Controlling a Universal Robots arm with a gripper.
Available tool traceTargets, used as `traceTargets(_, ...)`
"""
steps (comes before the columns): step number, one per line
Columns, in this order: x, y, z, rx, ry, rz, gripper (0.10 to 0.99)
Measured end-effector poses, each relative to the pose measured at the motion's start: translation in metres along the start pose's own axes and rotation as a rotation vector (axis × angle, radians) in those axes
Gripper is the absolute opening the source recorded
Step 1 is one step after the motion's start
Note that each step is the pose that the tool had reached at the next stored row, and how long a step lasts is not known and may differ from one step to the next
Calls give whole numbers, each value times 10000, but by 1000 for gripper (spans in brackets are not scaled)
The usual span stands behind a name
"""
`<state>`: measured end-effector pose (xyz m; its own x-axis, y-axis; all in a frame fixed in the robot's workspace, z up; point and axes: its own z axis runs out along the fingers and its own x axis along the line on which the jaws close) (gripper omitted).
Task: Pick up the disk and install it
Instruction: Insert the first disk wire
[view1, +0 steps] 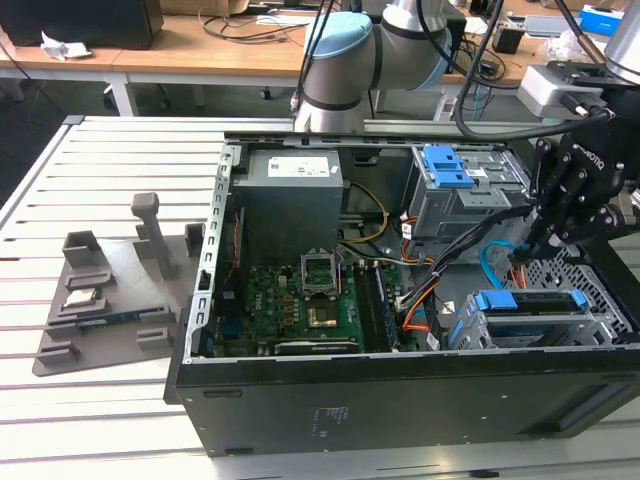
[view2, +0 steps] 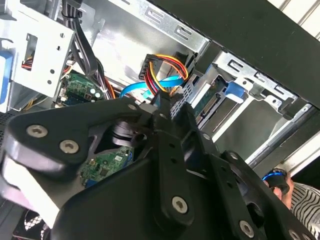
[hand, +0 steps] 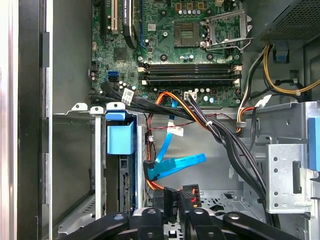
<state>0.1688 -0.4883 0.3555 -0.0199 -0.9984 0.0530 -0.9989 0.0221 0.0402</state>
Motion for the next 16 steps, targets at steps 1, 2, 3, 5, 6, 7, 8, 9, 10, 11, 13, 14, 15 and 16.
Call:
traceTargets(1, 0, 0, 0, 0, 1, 0, 220)
traceTargets(2, 0, 0, 0, 0, 0, 0, 220)
traceTargets(3, 0, 0, 1, 0, -1, 0, 169)
traceTargets(5, 0, 0, 1, 0, -1, 0, 169)
traceTargets(6, 0, 0, 2, 0, -1, 0, 169)
traceTargets(7, 15, -1, 4, 0, -4, -1, 169)
traceTargets(8, 75, -2, 6, 0, -1, 0, 169)
traceTargets(9, 164, -4, 11, 0, -1, 0, 169)
traceTargets(10, 215, -5, 15, 0, -1, 0, 169)
traceTargets(11, 262, -6, 19, 0, -2, 0, 169)
traceTargets(13, 420, -11, 44, -1, -2, -1, 169)
traceTargets(14, 446, -14, 53, -5, -3, -2, 169)
traceTargets(15, 466, -19, 61, -9, -2, 0, 169)
traceTargets(16, 473, -23, 66, -12, -4, 6, 169)
